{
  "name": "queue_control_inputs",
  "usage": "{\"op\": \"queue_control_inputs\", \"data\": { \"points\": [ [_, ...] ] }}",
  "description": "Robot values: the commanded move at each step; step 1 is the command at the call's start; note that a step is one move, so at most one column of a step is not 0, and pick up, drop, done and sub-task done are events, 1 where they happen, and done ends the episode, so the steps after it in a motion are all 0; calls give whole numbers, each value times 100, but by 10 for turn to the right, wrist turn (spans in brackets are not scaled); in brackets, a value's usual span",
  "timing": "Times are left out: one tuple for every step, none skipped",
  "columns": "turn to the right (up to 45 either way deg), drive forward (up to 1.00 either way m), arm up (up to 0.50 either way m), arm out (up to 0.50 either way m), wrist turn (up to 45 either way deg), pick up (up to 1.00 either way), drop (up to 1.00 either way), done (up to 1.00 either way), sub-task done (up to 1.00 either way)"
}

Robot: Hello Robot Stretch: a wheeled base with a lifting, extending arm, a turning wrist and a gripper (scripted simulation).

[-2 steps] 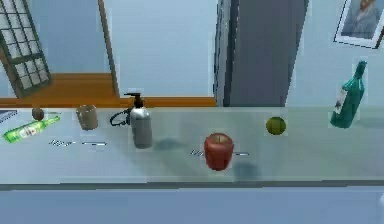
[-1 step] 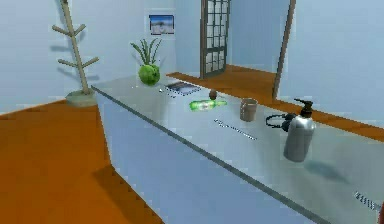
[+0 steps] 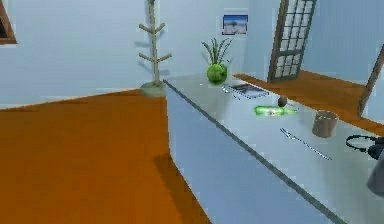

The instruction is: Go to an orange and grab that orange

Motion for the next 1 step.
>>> {"op": "queue_control_inputs", "data": {
  "points": [
    [-150, 0, 0, 0, 0, 0, 0, 0, 0]
  ]
}}
